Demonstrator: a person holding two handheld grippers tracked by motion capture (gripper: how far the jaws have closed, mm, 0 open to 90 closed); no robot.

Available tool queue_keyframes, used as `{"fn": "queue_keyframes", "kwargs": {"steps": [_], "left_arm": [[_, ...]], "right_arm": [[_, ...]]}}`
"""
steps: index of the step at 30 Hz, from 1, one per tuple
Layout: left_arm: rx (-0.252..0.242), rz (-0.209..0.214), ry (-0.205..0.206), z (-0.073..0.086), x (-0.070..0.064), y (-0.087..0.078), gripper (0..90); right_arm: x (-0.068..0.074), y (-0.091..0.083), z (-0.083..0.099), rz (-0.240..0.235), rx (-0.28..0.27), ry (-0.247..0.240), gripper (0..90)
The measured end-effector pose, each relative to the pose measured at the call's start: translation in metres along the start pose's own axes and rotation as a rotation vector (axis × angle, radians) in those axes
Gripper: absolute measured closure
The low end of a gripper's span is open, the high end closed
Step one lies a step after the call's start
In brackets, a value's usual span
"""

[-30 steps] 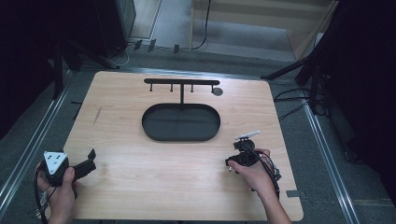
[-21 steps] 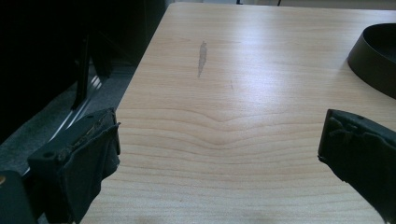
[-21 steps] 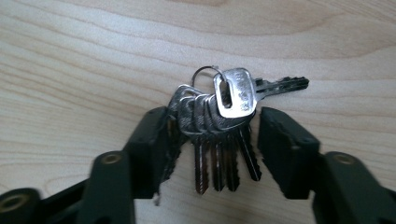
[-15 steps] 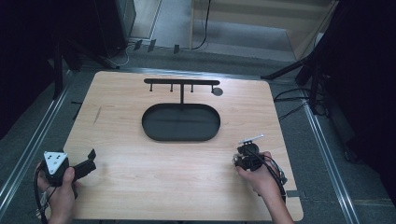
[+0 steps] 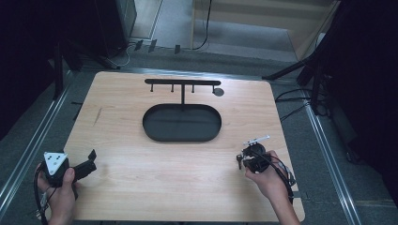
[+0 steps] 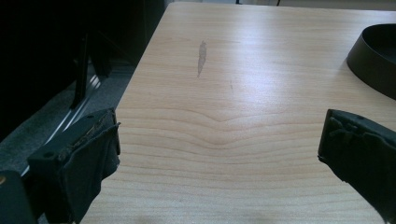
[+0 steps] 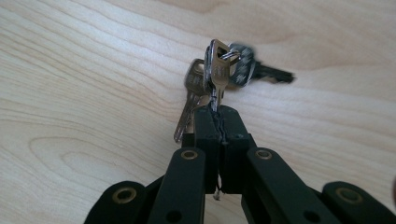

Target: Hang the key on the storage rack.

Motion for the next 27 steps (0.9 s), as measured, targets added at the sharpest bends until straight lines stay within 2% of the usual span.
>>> {"fn": "queue_keyframes", "kwargs": {"steps": [3, 12, 21, 25, 27], "left_arm": [[0.000, -0.001, 0.000, 0.000, 0.000, 0.000, 0.0], [0.000, 0.003, -0.003, 0.000, 0.001, 0.000, 0.0], [0.001, 0.004, -0.002, 0.000, 0.000, 0.000, 0.0], [0.002, 0.006, -0.003, 0.000, 0.001, 0.000, 0.0], [0.001, 0.006, -0.003, 0.000, 0.001, 0.000, 0.0]], "right_arm": [[0.002, -0.013, -0.009, 0.006, -0.025, -0.031, 88.5], [0.007, -0.037, -0.033, 0.000, -0.044, -0.058, 88.5], [0.025, -0.058, -0.071, -0.026, 0.004, -0.112, 88.4], [0.029, -0.062, -0.084, -0.035, 0.026, -0.116, 88.4], [0.033, -0.066, -0.097, -0.040, 0.047, -0.118, 88.4]]}}
Point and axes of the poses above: each handheld gripper's, and its own axes: y roughly forward along the jaws, z roughly out of its underside, x roughly to its left, the point moved 5 cm from there along y, roughly forward along the jaws, and after that the axes turned 3 degrees about y, right-handed, at the moved point
